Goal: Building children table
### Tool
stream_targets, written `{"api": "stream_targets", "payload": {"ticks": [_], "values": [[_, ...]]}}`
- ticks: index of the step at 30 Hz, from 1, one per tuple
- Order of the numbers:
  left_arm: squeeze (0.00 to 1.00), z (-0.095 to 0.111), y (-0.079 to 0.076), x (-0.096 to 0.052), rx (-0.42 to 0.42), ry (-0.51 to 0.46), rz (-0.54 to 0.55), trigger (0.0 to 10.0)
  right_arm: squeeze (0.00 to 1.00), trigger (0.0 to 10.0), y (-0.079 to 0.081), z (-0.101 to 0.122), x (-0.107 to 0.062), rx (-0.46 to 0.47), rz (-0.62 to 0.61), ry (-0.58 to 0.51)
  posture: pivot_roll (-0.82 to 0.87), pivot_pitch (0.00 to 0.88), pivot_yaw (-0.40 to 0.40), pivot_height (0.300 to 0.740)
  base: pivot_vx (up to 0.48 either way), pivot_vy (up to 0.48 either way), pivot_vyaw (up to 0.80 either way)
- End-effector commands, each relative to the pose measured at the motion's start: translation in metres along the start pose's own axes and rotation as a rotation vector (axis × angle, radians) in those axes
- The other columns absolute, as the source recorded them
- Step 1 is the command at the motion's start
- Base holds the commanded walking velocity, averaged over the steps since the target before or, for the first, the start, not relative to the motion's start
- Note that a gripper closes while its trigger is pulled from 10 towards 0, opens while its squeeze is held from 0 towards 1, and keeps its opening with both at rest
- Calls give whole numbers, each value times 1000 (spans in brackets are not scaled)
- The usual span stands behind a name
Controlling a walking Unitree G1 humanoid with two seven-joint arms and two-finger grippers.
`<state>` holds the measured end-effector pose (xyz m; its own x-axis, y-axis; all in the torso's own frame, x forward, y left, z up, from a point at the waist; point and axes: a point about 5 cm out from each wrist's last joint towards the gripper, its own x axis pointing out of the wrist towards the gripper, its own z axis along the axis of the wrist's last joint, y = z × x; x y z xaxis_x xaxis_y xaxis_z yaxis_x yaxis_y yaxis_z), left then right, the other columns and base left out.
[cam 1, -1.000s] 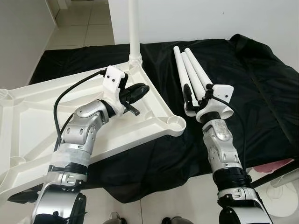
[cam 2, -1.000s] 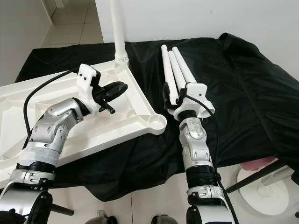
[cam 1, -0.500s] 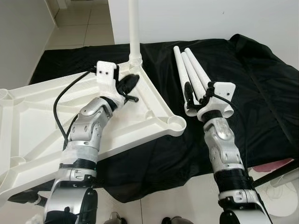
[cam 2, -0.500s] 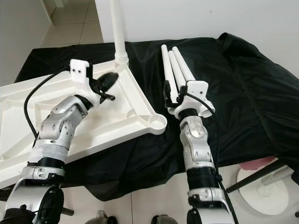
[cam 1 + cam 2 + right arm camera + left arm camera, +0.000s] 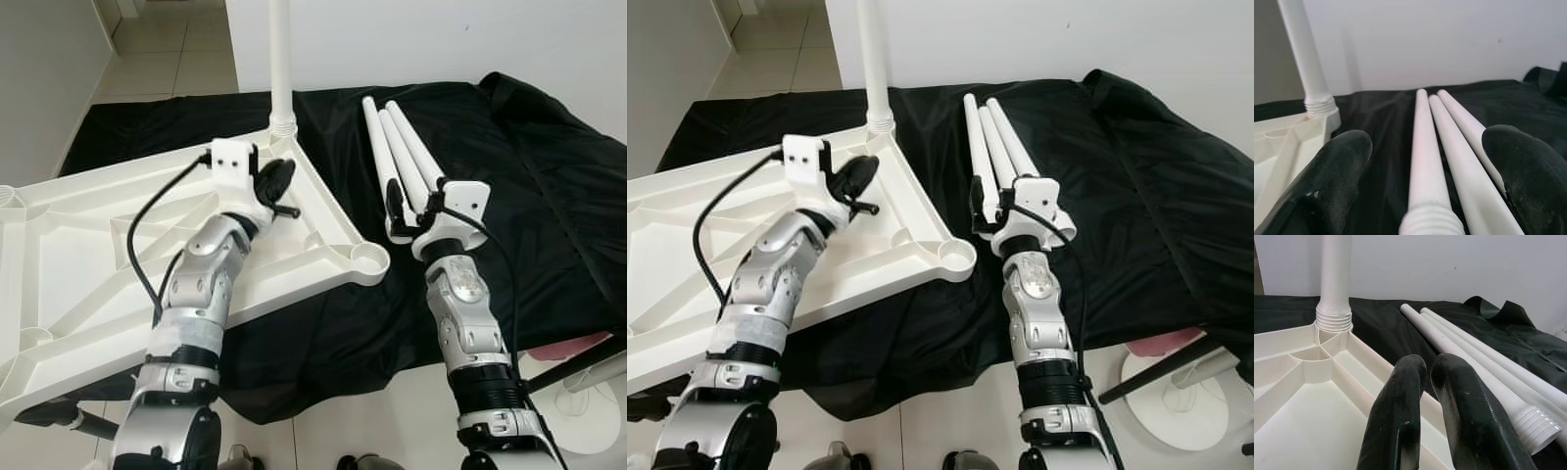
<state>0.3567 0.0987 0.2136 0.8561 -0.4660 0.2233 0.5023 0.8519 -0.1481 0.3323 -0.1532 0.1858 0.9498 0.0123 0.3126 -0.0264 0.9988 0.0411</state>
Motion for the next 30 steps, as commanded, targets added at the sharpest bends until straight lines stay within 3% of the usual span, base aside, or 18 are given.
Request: {"api": "stream_targets", "payload": {"ticks": [1, 5, 11, 19, 30], "values": [[0, -1, 2, -3, -14, 15, 64, 10000, 0, 10000, 0, -6, -5, 14, -6, 29, -46, 84, 2, 740, 0, 0, 0], [0, -3, 2, -6, 72, 30, 74, 10000, 0, 10000, -2, -12, -8, 11, -25, 57, -33, 92, -2, 740, 0, 0, 0], [0, -7, 2, -13, 29, 65, 88, 10000, 0, 10000, -13, -15, -12, -8, -65, 73, -11, 106, -7, 740, 0, 0, 0], [0, -6, -10, -18, 97, 67, 30, 10000, 0, 10000, -36, -20, -32, -61, -116, 94, -8, 105, -11, 740, 0, 0, 0], [0, -13, -11, -15, 75, 91, 46, 10000, 0, 10000, -42, -23, -39, -62, -67, 113, -42, 75, -5, 740, 0, 0, 0]]}}
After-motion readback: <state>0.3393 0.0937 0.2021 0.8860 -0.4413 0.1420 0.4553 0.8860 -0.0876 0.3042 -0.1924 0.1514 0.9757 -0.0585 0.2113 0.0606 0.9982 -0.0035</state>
